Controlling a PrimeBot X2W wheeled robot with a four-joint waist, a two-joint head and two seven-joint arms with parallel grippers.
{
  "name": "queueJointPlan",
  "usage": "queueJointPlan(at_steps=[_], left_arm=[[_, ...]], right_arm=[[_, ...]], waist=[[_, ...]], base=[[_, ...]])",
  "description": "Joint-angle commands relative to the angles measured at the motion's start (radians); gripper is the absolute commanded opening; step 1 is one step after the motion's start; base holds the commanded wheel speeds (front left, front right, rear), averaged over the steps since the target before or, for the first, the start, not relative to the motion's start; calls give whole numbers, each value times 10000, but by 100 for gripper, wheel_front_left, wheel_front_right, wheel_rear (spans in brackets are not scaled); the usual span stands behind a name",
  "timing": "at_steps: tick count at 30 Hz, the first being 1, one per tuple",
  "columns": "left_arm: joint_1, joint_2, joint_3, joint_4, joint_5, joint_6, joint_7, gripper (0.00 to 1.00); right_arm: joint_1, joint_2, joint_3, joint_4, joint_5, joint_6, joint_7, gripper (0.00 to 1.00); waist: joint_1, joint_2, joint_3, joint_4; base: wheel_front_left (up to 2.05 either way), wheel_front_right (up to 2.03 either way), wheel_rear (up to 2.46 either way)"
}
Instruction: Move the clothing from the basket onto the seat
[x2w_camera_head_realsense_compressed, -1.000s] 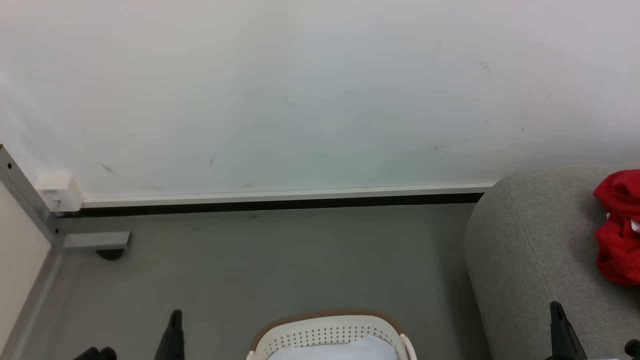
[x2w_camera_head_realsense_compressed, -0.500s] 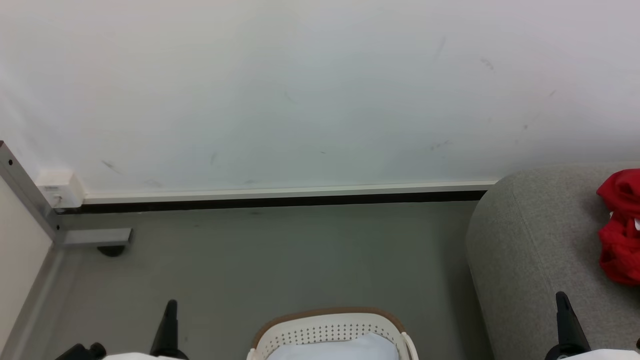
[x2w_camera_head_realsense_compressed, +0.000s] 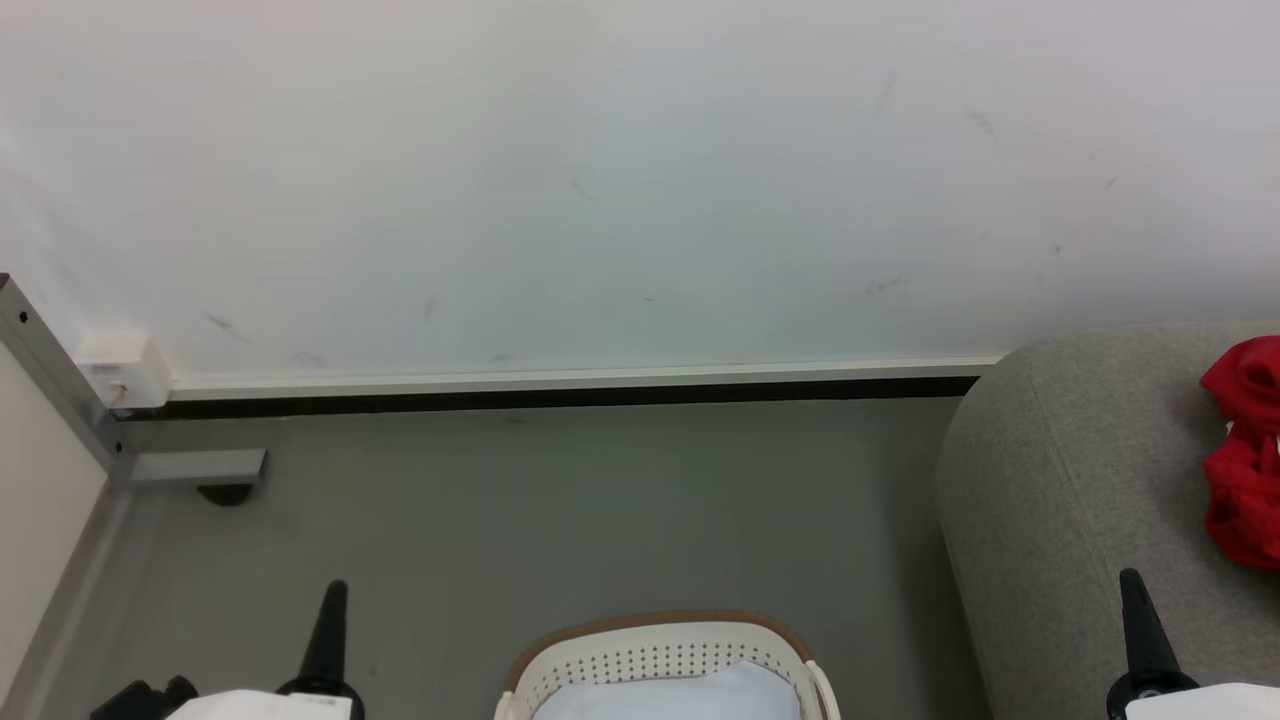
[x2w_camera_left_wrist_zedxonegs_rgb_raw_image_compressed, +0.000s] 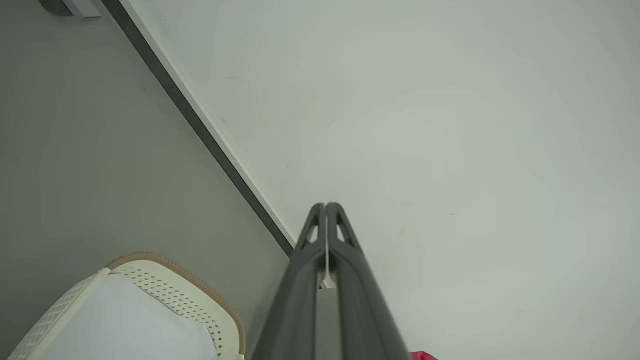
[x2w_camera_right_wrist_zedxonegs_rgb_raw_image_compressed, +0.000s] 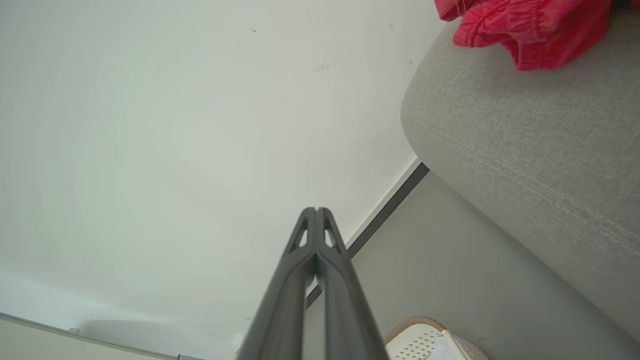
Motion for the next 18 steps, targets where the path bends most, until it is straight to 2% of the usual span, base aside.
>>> queueJointPlan(at_steps=[1,18], left_arm=[[-199,58,78,-114,-246,-52,68,0],[-386,66,332,-249,-1774,-88,487,0]], right_arm=[[-248,-101,-45,-115,275,-10,35,0],[-413,-149,-130,-210,1917,-13,412,0]], waist=[[0,0,7,5],[0,0,107,64]], base=[[0,0,0],[0,0,0]])
